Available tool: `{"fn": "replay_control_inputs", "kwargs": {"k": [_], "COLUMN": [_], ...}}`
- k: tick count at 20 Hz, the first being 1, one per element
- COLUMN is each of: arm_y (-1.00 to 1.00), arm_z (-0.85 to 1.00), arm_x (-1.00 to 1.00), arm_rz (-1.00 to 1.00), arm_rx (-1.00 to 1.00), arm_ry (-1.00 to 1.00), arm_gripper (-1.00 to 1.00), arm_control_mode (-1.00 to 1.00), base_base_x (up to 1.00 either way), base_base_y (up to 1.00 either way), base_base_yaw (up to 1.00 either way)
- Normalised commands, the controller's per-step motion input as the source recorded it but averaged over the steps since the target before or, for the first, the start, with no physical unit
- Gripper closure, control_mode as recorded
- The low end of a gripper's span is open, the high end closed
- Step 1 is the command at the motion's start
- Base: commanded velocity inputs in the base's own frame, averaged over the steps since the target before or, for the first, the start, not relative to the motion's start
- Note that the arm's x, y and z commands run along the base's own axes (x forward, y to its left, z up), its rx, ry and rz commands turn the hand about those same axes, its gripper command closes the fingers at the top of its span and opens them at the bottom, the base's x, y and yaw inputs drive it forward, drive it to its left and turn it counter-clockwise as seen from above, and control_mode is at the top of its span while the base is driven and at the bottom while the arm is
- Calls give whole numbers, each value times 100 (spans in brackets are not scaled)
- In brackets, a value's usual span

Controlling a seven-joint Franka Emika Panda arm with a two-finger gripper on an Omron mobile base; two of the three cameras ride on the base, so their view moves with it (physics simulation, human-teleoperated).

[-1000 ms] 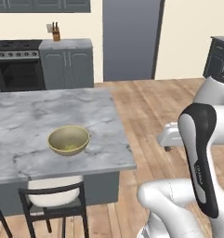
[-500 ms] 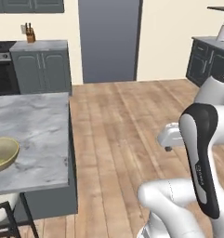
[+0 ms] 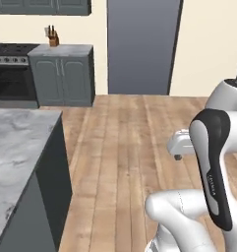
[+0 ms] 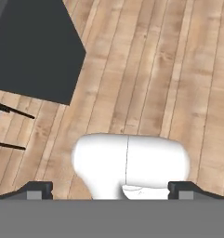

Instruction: There is a bowl on the dining counter. Grab a lemon wedge from the fridge and place it in the bowl. Then get the liquor bottle and glass cup from the cabinet and place them next to the bowl.

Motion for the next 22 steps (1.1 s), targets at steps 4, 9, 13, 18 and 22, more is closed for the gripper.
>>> {"fn": "replay_control_inputs", "kwargs": {"k": [4,9,13,18,22], "arm_y": [0,0,0,0,0], "arm_z": [0,0,0,0,0], "arm_x": [0,0,0,0,0], "arm_rz": [0,0,0,0,0], "arm_rx": [0,0,0,0,0], "arm_ry": [0,0,0,0,0], "arm_gripper": [-100,-100,-100,-100,-100], "arm_control_mode": [100,100,100,100,100], "base_base_x": [97,97,99,95,90], "base_base_y": [-78,-69,-70,-79,-90], "base_base_yaw": [51,54,53,48,43]}}
